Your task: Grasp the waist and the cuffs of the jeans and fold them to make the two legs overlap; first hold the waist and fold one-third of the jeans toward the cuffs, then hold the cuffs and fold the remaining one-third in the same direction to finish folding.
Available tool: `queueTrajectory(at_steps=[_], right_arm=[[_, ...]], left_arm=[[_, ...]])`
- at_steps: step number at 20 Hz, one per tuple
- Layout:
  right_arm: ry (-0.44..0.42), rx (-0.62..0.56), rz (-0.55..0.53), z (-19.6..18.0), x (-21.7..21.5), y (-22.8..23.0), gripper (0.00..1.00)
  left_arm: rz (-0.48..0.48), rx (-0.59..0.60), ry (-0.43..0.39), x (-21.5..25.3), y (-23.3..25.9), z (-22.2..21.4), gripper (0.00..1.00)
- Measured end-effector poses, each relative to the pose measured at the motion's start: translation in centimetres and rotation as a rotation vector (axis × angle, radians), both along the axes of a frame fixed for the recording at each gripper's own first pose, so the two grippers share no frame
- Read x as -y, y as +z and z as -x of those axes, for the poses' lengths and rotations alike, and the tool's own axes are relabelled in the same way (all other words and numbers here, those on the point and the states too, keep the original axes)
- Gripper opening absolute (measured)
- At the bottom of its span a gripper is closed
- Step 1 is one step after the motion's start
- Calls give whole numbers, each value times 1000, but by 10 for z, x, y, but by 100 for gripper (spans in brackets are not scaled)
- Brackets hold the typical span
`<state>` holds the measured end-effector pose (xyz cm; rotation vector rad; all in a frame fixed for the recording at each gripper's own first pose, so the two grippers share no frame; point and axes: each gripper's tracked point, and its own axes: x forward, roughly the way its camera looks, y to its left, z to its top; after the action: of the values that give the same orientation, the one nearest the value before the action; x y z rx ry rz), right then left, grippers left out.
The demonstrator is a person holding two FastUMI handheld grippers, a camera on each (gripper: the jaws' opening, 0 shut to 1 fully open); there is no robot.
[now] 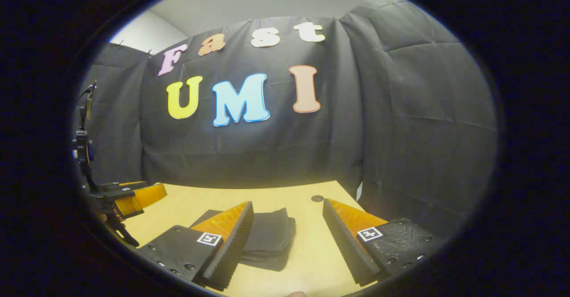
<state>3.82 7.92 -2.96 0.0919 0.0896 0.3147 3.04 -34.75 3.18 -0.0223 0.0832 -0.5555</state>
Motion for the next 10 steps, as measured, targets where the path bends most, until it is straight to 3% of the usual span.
queueTrajectory(at_steps=[3, 8, 10], right_arm=[[-37, 40, 21, 15, -5, 9, 95], [-59, 69, 21, 28, -8, 21, 98], [-68, 80, 11, 30, -5, 27, 94]], left_arm=[[-23, 38, 14, -26, 10, 5, 100], [-35, 96, 15, -10, 27, 29, 98], [-36, 101, 20, -15, 30, 30, 97]])
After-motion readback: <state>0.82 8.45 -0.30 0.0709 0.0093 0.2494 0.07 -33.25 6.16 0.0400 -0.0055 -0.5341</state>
